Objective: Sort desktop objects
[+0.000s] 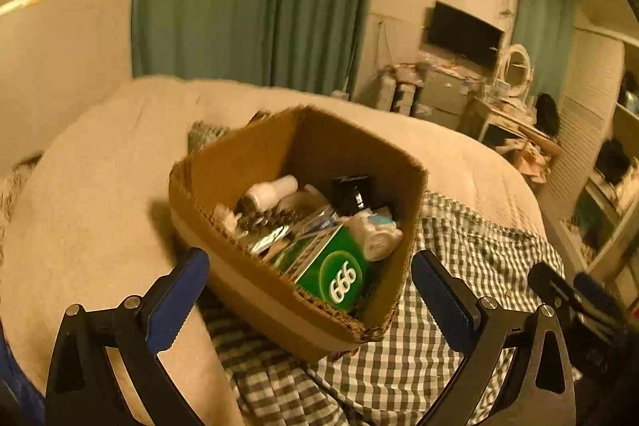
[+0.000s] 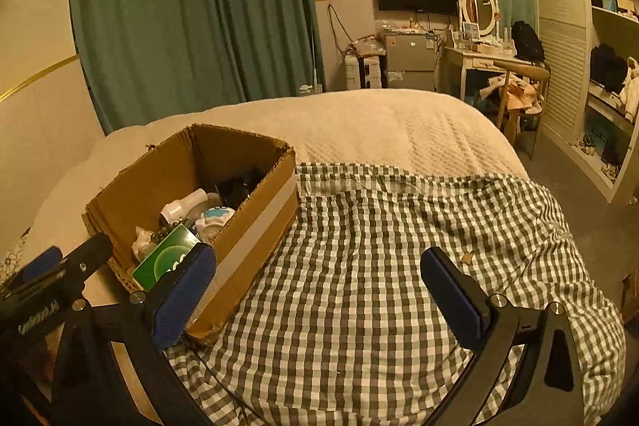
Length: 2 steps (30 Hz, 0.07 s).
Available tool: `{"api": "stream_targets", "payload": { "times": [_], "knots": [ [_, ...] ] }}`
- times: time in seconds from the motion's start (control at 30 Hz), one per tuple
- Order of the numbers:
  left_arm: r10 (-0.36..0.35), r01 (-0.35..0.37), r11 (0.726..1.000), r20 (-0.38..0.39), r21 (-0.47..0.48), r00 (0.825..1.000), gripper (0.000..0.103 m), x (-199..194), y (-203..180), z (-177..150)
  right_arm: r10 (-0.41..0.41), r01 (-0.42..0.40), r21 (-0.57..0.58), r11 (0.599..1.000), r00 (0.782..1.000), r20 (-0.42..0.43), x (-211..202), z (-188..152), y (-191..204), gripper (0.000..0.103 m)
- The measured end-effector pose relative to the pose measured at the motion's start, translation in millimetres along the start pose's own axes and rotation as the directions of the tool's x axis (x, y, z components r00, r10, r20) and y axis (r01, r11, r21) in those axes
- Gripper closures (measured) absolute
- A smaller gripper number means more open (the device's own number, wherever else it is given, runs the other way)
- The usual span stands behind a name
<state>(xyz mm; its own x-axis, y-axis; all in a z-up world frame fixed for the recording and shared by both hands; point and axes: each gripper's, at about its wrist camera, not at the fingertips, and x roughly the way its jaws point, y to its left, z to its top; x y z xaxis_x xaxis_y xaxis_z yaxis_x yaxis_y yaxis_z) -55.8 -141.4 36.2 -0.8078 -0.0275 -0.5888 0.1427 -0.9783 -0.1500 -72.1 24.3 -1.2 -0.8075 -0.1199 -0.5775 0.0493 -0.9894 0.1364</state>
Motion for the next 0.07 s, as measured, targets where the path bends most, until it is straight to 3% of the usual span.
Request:
{"api": "stream_targets", "payload": {
  "times": [0.07],
  "knots": [
    [-0.07, 0.07, 0.997, -0.02, 0.012, 0.997, 0.0, 1.1, -0.4, -2.2, 0.01, -0.01, 0.01, 1.0, 1.0, -0.015, 2.3, -3.0, -0.9, 0.0]
  ]
}}
